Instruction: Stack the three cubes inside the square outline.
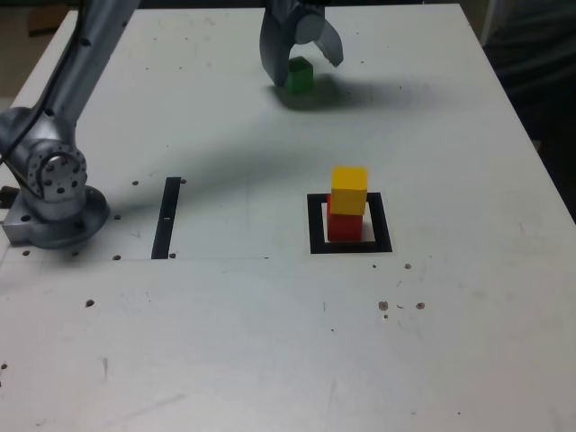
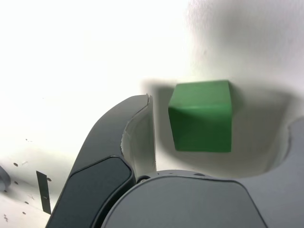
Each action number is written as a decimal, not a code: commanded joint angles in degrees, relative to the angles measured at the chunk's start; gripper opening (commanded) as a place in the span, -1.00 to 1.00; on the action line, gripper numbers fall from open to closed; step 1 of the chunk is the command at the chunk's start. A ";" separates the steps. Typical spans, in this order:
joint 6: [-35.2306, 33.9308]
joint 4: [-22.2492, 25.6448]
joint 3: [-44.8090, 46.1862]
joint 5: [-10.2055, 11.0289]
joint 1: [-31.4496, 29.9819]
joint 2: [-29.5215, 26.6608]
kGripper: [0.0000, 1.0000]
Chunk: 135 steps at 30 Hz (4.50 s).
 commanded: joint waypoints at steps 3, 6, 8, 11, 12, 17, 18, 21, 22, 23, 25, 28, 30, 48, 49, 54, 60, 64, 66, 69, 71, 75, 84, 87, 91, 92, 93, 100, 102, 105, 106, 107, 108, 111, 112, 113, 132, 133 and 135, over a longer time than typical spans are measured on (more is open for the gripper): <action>0.53 2.75 -3.76 -0.24 0.60 2.62 0.31; 0.81 3.85 -5.69 -0.44 0.77 3.61 0.04; 0.99 4.26 -6.49 -0.53 0.88 3.88 -0.16; 1.13 4.42 -6.99 -0.45 0.99 3.90 -0.44; 1.17 4.42 -7.08 -0.43 0.99 3.90 -0.51; 1.25 4.42 -7.25 -0.36 0.99 3.97 -0.61; 1.25 4.42 -7.24 -0.36 0.99 3.96 -0.61; 1.25 4.46 -7.21 -0.36 0.99 3.92 -0.61; 1.25 4.47 -7.19 -0.36 0.99 3.90 -0.61; 1.26 4.49 -7.18 -0.36 0.99 3.90 -0.61; 1.29 4.51 -7.15 -0.36 0.99 3.93 -0.61; 1.33 4.51 -7.06 -0.36 0.99 3.97 -0.61; 1.35 4.51 -6.95 -0.36 0.99 3.99 -0.61; 1.14 5.94 -5.23 -0.26 -2.80 -0.09 -0.61; 1.07 6.06 -5.10 -0.28 -3.25 -0.63 -0.61; 0.52 6.44 -3.99 -0.43 -5.66 -3.24 -0.61; -0.57 6.45 -1.09 -1.07 -9.65 -6.91 -0.61; -1.37 6.45 1.23 -1.66 -12.69 -9.90 -0.61; -1.92 6.45 2.32 -1.97 -14.24 -11.33 -0.61; -2.89 6.45 3.83 -2.68 -16.46 -13.14 -0.61; -3.60 6.46 4.79 -3.22 -17.94 -14.10 -0.61; -5.07 6.49 6.33 -4.03 -21.14 -15.79 -0.61; -9.14 6.51 8.16 -5.33 -29.41 -18.23 -0.61; -10.43 6.53 8.27 -5.65 -31.94 -18.47 -0.61; -11.92 6.51 8.38 -5.98 -34.70 -18.51 -0.61; -12.28 6.51 8.39 -6.02 -35.31 -18.51 -0.61; -12.63 6.51 8.40 -6.04 -35.90 -18.51 -0.61; -15.14 6.46 8.63 -6.08 -40.09 -18.50 -0.61; -15.87 6.46 8.75 -6.11 -41.27 -18.47 -0.61; -16.91 6.45 8.83 -6.15 -42.97 -18.33 -0.61; -17.24 6.45 8.83 -6.16 -43.50 -18.26 -0.61; -17.55 6.45 8.82 -6.17 -44.00 -18.18 -0.61; -17.84 6.45 8.81 -6.18 -44.46 -18.09 -0.61; -18.53 6.41 8.72 -6.23 -45.55 -17.70 -0.61; -18.70 6.40 8.67 -6.26 -45.81 -17.55 -0.61; -18.83 6.38 8.60 -6.30 -46.01 -17.38 -0.61; -19.14 5.99 8.07 -6.65 -46.40 -15.62 0.96; -19.14 5.98 8.08 -6.63 -46.40 -15.62 0.99; -19.13 5.95 8.09 -6.60 -46.40 -15.62 0.99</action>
